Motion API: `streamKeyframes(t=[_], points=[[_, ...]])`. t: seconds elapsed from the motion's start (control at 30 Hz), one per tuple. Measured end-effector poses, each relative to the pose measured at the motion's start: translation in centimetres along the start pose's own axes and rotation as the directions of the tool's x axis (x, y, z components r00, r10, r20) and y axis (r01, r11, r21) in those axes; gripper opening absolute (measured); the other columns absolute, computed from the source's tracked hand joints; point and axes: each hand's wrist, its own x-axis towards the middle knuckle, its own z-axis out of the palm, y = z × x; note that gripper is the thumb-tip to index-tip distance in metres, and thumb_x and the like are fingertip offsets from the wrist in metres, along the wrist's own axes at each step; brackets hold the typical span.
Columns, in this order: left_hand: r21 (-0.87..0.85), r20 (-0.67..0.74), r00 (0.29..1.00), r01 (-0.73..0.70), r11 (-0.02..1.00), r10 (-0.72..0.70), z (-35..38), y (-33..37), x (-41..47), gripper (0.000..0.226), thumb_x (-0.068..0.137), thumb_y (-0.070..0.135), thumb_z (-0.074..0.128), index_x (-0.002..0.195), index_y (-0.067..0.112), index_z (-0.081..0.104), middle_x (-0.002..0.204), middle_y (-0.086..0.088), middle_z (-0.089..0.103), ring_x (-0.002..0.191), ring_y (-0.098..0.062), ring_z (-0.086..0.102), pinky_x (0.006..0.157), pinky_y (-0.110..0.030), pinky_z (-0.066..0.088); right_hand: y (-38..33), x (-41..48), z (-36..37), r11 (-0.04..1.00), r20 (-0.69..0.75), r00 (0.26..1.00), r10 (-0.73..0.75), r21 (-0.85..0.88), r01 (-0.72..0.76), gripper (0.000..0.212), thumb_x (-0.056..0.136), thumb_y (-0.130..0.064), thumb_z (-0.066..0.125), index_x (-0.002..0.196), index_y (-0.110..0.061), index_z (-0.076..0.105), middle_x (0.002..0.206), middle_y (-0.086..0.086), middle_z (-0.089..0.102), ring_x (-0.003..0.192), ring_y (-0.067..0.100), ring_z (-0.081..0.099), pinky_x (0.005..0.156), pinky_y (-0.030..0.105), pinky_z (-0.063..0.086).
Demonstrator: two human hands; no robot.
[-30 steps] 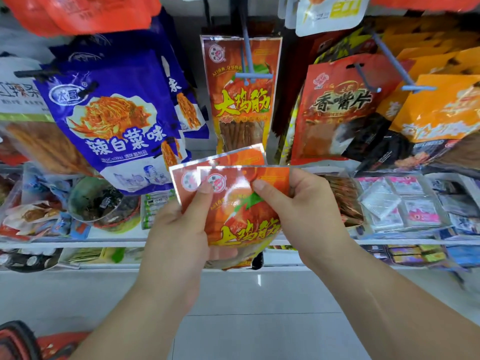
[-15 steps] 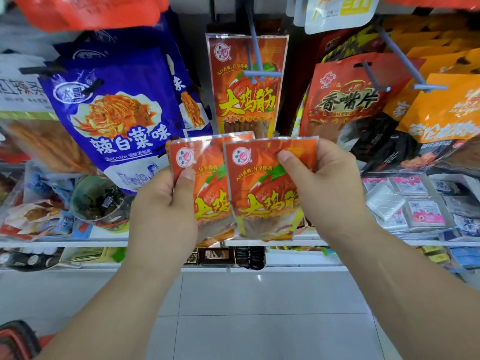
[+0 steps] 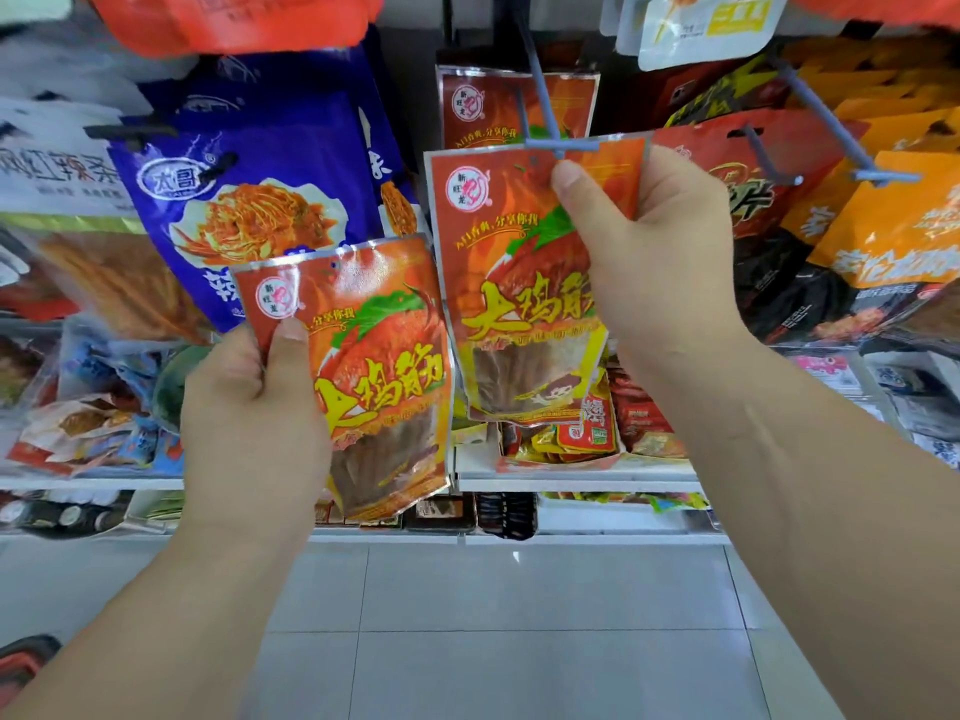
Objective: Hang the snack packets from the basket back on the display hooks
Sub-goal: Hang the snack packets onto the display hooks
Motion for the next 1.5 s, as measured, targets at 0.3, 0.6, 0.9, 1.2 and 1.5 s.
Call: streamKeyframes(t=[0.3, 0.6, 0.9, 1.2, 1.5], points=[[0.011, 0.032, 0.999, -0.038, 0.999, 0.038, -1.4, -0.7, 0.0, 0.037, 0.095, 0.048, 0.054, 0.095, 0.013, 0.064, 0.086, -0.012, 0.065, 0.076, -0.025, 0.06, 0.073, -0.06, 0.058, 0.0, -0.4, 1.0, 0.998, -0.076, 0.996, 0.055, 0.008, -0.055, 0.018, 0.094, -0.032, 0.072, 0.094, -0.014, 0.075, 0.088, 0.002, 0.078, 0.087, 0.021, 0.076, 0.077, 0.05, 0.063], [0.034, 0.072, 0.995, -0.074, 0.997, 0.071, -1.3, -1.3, -0.2, 0.038, 0.093, 0.049, 0.053, 0.093, 0.012, 0.063, 0.092, -0.034, 0.066, 0.074, -0.029, 0.06, 0.072, -0.062, 0.057, -0.6, -0.5, 1.4, 1.0, -0.078, 0.997, 0.018, -0.024, -0.02, 0.015, 0.094, -0.031, 0.072, 0.084, -0.02, 0.073, 0.079, -0.002, 0.075, 0.081, 0.017, 0.074, 0.075, 0.047, 0.062], [0.056, 0.095, 0.991, -0.102, 0.993, 0.096, -1.5, -2.3, 0.1, 0.043, 0.098, 0.052, 0.054, 0.1, 0.01, 0.064, 0.096, -0.032, 0.068, 0.086, -0.054, 0.066, 0.072, -0.069, 0.057, 0.0, -0.6, 1.0, 0.999, -0.098, 0.995, 0.029, -0.028, -0.031, 0.022, 0.094, -0.032, 0.071, 0.083, -0.013, 0.071, 0.08, 0.003, 0.075, 0.081, 0.022, 0.075, 0.072, 0.049, 0.063], [-0.003, 0.097, 0.992, -0.083, 0.997, 0.083, -1.1, -1.9, 0.2, 0.042, 0.097, 0.041, 0.055, 0.096, 0.0, 0.063, 0.094, -0.041, 0.063, 0.074, -0.041, 0.061, 0.072, -0.068, 0.056, -0.6, -0.7, 1.2, 0.999, -0.144, 0.989, 0.036, -0.027, -0.04, 0.025, 0.095, -0.028, 0.072, 0.084, -0.004, 0.071, 0.07, -0.006, 0.07, 0.072, 0.011, 0.071, 0.068, 0.041, 0.063], [-0.017, 0.109, 0.99, -0.09, 0.996, 0.091, -1.5, -2.0, -0.1, 0.044, 0.102, 0.043, 0.056, 0.103, -0.001, 0.064, 0.098, -0.037, 0.065, 0.086, -0.056, 0.064, 0.071, -0.069, 0.056, 0.7, 0.8, 2.0, 0.997, -0.13, 0.989, 0.077, -0.01, -0.079, 0.029, 0.094, -0.03, 0.073, 0.076, -0.008, 0.067, 0.063, -0.002, 0.063, 0.06, 0.021, 0.062, 0.058, 0.038, 0.055]])
